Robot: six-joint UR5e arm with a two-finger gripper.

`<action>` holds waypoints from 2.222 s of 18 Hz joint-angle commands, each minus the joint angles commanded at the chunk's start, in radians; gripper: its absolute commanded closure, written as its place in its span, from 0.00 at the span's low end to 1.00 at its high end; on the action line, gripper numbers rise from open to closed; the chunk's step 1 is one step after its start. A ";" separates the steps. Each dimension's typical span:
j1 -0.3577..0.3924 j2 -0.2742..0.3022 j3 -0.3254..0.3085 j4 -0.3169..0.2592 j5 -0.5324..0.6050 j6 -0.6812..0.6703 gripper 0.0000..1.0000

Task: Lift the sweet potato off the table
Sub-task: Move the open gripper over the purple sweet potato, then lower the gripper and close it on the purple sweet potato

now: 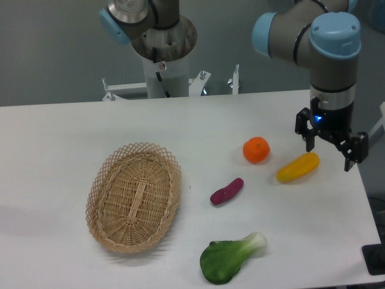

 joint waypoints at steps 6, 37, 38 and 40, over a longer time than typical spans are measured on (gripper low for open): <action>-0.002 0.017 -0.035 -0.002 0.000 -0.006 0.00; -0.230 -0.144 -0.360 0.225 -0.003 -0.202 0.00; -0.233 -0.150 -0.360 0.225 -0.003 -0.204 0.00; -0.238 -0.150 -0.361 0.225 -0.003 -0.215 0.00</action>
